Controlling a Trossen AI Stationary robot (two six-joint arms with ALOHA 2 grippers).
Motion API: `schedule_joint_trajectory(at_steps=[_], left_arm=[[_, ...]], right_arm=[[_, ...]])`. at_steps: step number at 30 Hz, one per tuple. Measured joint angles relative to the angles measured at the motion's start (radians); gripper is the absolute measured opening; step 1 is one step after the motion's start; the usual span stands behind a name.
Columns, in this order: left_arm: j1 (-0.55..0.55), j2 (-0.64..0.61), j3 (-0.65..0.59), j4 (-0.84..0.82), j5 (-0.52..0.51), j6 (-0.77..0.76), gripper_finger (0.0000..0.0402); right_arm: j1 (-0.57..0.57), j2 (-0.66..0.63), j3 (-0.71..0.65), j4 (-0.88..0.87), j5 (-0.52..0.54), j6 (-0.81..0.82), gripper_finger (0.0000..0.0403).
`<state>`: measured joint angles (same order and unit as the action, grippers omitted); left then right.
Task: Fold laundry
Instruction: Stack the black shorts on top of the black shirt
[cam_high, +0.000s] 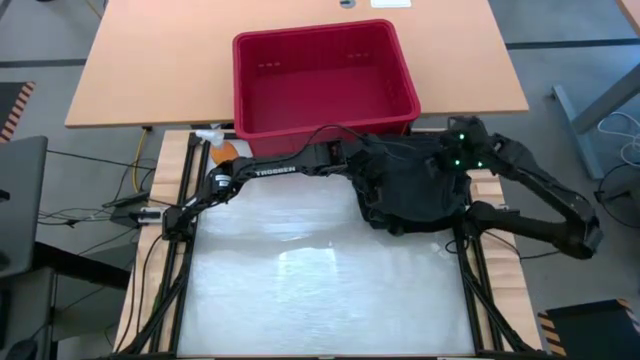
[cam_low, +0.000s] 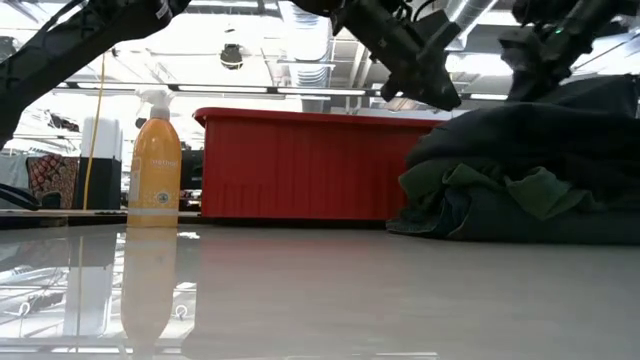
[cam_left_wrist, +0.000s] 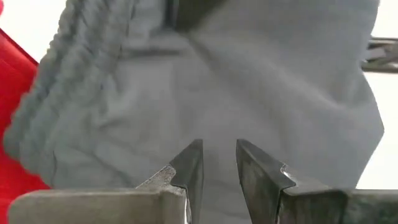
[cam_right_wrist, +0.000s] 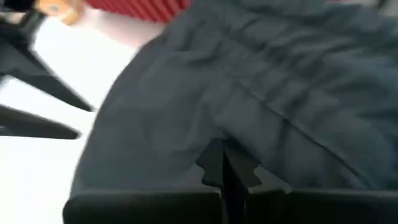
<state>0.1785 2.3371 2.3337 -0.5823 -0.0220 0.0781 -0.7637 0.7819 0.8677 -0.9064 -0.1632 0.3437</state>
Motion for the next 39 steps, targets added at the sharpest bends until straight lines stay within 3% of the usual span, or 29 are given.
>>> schedule_joint_trajectory(at_steps=[4, 9, 15, 19, 24, 30, 34, 39], left_arm=[[-0.006, 0.004, 0.000, -0.028, 0.019, -0.004, 0.0086], [-0.014, 0.003, 0.000, -0.031, 0.019, 0.007, 0.0086], [-0.022, -0.015, 0.000, -0.171, 0.040, -0.001, 0.0086], [-0.052, -0.037, 0.000, -0.298, 0.010, 0.042, 0.0066], [-0.090, -0.091, -0.001, -0.428, -0.019, 0.061, 0.0018], [-0.124, -0.213, -0.008, -0.613, -0.187, 0.039, 0.0001], [-0.140, -0.339, -0.161, -0.593, -0.230, -0.006, 0.0000], [-0.165, -0.607, -0.585, -0.380, -0.278, -0.125, 0.0000]], right_arm=[[-0.034, -0.013, 0.000, -0.071, 0.109, -0.015, 0.0017], [-0.058, -0.009, -0.063, -0.071, 0.136, -0.045, 0.0017], [-0.053, -0.010, -0.230, -0.010, 0.196, -0.009, 0.0017], [0.006, 0.032, -0.223, 0.008, 0.250, 0.007, 0.0017], [0.126, 0.162, -0.222, -0.033, 0.356, 0.104, 0.0016], [0.275, 0.418, -0.216, 0.048, 0.404, 0.182, 0.0016], [0.352, 0.514, -0.212, 0.152, 0.430, 0.256, 0.0016], [0.420, 0.560, -0.187, 0.304, 0.392, 0.310, 0.0015]])
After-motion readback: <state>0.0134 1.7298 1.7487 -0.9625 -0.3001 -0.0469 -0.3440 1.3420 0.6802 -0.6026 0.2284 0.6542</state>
